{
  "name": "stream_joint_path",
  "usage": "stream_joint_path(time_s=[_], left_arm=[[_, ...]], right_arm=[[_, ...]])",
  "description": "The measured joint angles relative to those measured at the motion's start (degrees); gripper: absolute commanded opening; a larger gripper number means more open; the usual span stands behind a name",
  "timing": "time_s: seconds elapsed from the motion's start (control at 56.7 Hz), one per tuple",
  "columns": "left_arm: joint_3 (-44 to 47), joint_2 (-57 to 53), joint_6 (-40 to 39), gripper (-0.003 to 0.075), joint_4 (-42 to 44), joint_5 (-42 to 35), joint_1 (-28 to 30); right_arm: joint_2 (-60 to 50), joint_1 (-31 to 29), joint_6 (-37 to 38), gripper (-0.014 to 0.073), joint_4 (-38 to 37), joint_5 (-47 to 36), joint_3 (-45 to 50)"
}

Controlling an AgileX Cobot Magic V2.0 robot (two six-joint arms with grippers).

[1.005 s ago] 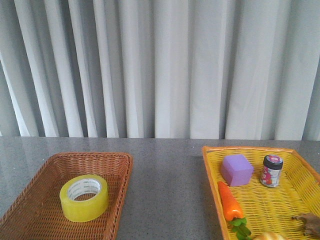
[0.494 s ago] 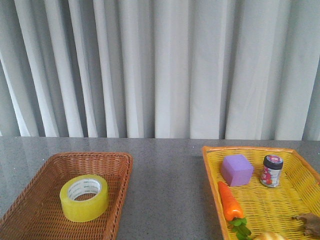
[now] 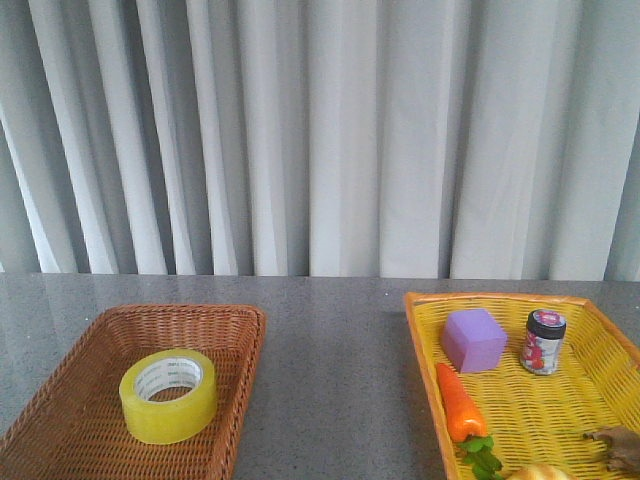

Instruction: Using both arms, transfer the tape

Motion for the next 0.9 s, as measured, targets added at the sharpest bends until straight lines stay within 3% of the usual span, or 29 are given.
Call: stream_joint_path(time_s=[0.9], left_arm=[[0.0,0.0,0.0,-0.0006,0.0,0.1,0.0]], right_arm=[[0.0,0.0,0.0,-0.0001,0.7,-0.1,0.0]])
